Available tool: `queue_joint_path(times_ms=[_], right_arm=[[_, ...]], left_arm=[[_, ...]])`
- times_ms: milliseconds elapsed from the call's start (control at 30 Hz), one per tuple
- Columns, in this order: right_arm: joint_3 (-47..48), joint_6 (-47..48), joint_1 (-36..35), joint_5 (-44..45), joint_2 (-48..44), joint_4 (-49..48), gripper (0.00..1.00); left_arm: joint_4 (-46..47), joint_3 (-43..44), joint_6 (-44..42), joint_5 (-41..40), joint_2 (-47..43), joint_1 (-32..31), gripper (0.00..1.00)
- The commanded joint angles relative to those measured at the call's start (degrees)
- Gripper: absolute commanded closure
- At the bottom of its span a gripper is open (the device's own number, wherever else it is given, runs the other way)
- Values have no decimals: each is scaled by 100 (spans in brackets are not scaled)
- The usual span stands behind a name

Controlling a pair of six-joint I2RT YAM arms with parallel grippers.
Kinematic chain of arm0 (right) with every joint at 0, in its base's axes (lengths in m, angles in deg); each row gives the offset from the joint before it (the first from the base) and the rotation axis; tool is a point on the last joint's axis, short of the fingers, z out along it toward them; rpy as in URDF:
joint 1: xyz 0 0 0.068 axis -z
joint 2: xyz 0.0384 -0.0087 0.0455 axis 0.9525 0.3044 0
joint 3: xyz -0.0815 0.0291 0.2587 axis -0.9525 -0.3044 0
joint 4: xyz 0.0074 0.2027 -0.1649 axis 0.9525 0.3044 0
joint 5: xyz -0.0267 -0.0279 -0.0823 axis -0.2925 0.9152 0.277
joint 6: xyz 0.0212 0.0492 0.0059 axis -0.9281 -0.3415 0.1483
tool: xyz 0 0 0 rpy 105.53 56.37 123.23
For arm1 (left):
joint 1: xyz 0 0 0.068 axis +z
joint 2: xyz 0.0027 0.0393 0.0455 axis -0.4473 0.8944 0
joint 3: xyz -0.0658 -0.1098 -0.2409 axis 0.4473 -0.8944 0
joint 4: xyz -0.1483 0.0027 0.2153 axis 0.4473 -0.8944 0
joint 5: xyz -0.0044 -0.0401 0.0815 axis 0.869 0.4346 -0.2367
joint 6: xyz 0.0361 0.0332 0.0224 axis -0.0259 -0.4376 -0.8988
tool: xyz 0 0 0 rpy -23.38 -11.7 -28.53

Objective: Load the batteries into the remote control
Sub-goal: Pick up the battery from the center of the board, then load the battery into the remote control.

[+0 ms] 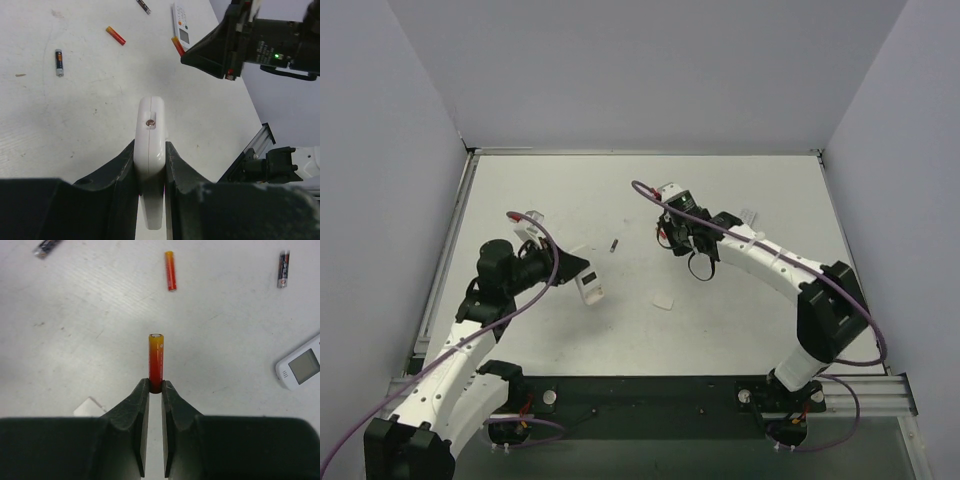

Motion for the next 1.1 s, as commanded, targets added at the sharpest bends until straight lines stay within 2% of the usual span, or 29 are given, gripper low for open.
queue_joint_path(times_ms=[0, 200, 400, 633, 800, 1067], right_arm=[[-381, 562, -704, 398, -856, -31, 100], [-803, 1336, -1889, 969, -1568, 13, 100], [-865, 1855, -2716, 961, -2096, 232, 100], [-778, 2391, -3508, 1198, -2247, 732, 100], [-558, 2638, -3887, 1479, -2027, 1128, 100], [-277, 2770, -4072, 1612, -1711, 1498, 100]], left_arm=[[1521, -364, 786, 465, -38, -52, 100], [2375, -593, 1253, 598, 252, -420, 100], [2725, -654, 1446, 589, 568, -737, 100], [3157, -813, 1789, 598, 770, -922, 100], [3306, -839, 2026, 606, 955, -1063, 100], [3535, -936, 2255, 580, 1131, -1265, 100]])
